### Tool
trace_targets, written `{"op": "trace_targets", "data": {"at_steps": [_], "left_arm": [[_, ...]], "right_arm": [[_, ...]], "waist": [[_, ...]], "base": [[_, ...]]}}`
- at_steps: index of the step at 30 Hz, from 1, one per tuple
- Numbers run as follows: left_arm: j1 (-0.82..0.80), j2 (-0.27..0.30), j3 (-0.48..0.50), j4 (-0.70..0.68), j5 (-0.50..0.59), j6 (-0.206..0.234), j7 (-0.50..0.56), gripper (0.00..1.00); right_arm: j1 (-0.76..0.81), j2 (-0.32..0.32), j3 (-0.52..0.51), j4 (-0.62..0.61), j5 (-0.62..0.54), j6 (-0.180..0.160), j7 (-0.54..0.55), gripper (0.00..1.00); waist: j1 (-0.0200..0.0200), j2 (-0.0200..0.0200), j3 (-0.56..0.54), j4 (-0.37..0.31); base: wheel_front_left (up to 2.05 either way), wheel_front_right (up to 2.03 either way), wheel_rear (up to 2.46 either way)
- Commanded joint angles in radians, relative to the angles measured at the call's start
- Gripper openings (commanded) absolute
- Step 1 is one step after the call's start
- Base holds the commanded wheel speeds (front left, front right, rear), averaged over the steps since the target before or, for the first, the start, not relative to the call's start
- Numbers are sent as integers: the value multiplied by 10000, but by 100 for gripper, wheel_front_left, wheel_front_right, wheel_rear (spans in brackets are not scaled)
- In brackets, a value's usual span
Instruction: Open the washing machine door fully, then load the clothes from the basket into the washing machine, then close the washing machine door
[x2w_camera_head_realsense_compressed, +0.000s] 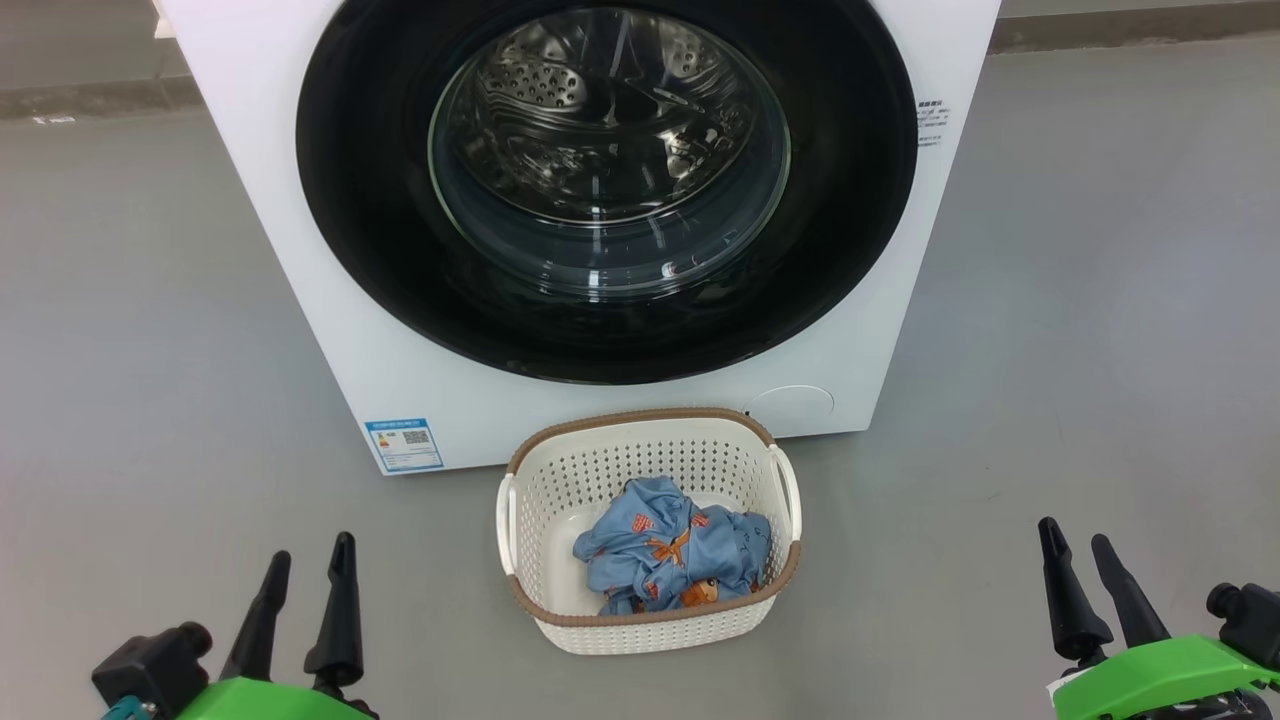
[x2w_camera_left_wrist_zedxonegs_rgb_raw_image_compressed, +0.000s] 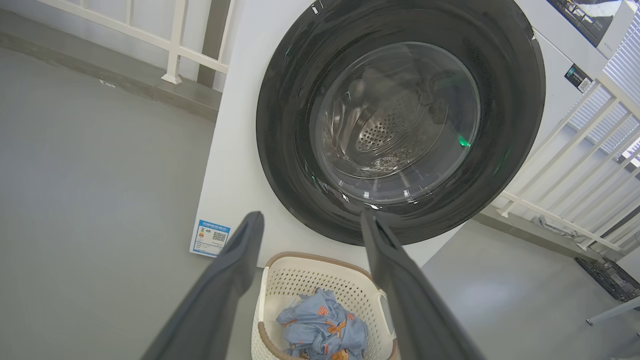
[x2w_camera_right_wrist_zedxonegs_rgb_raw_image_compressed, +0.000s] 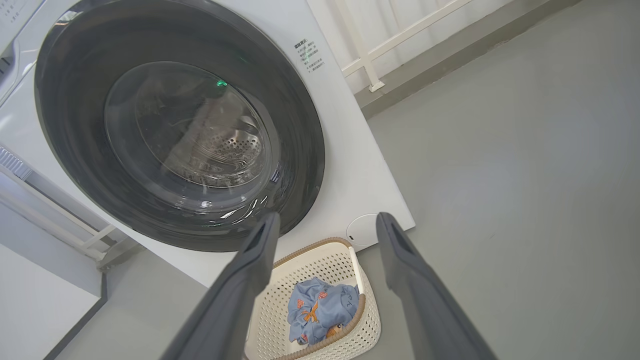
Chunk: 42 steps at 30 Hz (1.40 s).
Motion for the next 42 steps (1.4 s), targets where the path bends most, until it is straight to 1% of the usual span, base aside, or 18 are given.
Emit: {"op": "trace_targets", "data": {"at_steps": [1,8,21,26,34,42], "left_arm": [[-443,264,151,-311,377,92,-149,100],[-469,362,-7,-251,1188,135,-358,100],[-489,354,-149,-66,2481,171,-715,100],[-521,269,-82,1,2994,330,-862,100],[-594,179,-34,124,3743,242,-1100,100],[-673,134,25,388,4691,236,-1338,100]], "right_arm": [[-461,-186,227,-215,-366,10,-176,100],[-496,-292,373,-141,-1129,11,-381,100],[-539,-452,481,-120,-2544,13,-732,100],[-539,-483,659,-183,-2945,13,-877,100],[-569,-683,806,-176,-3524,14,-1111,100],[-590,-724,771,-184,-4293,15,-1346,100]], "waist": [[0,0,-5,4],[0,0,-22,-3],[0,0,-59,-23],[0,0,-55,-18],[0,0,-58,17],[0,0,-80,27]], "base": [[0,0,0],[0,0,0],[0,0,0],[0,0,0],[0,0,0],[0,0,0]]}}
